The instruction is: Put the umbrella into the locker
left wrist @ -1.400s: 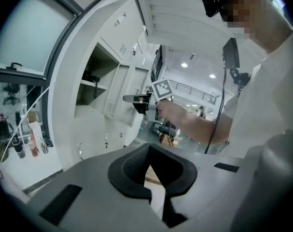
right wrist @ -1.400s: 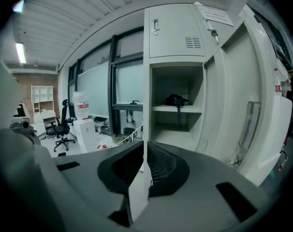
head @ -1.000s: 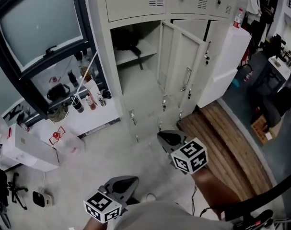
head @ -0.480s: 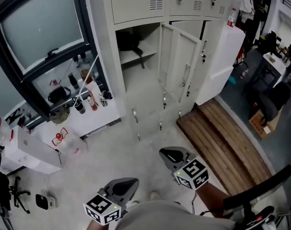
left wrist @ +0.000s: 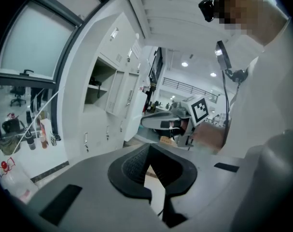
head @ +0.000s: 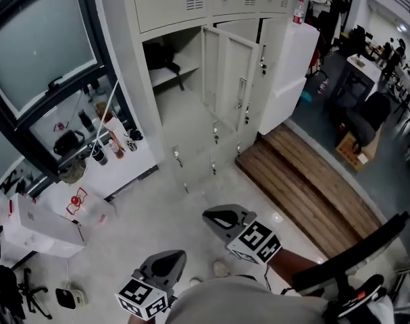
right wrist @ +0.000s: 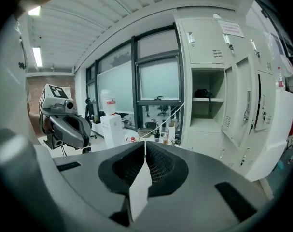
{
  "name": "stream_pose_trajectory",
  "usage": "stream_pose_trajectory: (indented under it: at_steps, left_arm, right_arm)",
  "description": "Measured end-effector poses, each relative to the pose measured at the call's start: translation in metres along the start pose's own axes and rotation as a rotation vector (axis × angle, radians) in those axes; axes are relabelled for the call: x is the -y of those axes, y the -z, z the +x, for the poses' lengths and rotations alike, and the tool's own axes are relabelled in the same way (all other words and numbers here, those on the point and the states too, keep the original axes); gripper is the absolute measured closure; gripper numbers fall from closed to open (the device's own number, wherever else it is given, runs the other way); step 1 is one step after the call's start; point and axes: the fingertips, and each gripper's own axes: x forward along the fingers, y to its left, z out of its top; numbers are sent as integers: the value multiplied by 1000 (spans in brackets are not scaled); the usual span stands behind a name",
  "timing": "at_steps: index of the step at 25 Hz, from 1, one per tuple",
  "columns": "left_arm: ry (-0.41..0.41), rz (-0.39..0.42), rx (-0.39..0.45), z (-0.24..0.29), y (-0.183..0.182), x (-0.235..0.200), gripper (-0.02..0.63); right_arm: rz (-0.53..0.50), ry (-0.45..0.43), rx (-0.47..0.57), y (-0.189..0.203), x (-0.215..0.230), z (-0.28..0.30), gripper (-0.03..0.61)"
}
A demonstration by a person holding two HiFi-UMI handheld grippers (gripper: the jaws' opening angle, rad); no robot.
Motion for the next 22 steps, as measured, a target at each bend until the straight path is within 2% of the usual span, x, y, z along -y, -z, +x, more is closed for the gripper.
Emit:
stream_pose_trajectory:
  at_steps: [5,10,22]
  left_arm:
    - [6,-25,0,-10,7,-2,604]
    - [10,4,-25,-16,18,-2,604]
    - [13,-17,-28,-36,32,5,604]
  right_arm:
    - [0,-4,-5,-1,-16,5,558]
    - [6,-10,-25,2,-32,9,558]
    - [15,-19,-38,5,-64,13,558]
